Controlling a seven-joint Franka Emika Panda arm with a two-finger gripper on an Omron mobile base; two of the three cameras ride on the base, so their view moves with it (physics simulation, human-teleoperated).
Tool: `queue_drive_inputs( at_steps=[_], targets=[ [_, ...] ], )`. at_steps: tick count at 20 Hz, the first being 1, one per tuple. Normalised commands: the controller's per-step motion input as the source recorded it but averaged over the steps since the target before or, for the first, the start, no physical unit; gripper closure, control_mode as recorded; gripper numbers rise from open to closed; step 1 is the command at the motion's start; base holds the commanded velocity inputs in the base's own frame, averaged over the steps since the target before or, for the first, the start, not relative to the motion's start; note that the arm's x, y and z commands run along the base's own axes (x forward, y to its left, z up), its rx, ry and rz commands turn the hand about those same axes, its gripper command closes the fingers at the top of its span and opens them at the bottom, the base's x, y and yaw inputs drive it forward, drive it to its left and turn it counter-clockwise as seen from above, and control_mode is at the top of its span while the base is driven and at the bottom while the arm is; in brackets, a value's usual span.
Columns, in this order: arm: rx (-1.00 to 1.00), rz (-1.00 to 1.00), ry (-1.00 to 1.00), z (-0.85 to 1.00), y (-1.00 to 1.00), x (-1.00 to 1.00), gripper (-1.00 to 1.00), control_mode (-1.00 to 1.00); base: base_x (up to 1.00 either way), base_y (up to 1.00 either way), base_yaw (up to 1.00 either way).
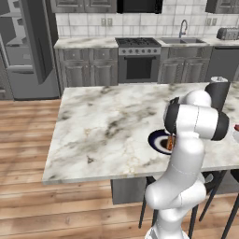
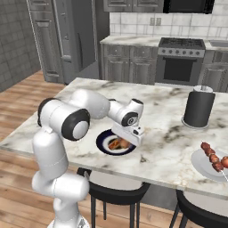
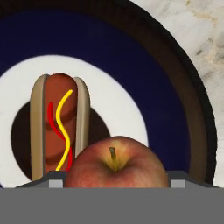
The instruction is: Pick up the peach and apple from the fridge and place one fruit on each plate on the dining counter.
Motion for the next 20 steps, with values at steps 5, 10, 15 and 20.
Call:
queue_drive_inputs(
  at_steps=[5, 10, 15, 20],
  targets=[
    [0.0, 0.01, -0.02, -0.34, 0.0, 0.05, -1.0, -1.0, 0.0, 0.0, 0.0],
    [0.0, 0.01, -0.15, -0.05, 0.02, -0.14, -1.0, -1.0, 0.0, 0.0, 0.0],
    [0.0, 0.02, -0.13, 0.07, 0.06, -0.28, -1.0, -1.0, 0.0, 0.0, 0.0],
    [0.0, 0.02, -0.08, 0.49, 0.0, -0.27, -1.0, -1.0, 0.0, 0.0, 0.0]
  ],
)
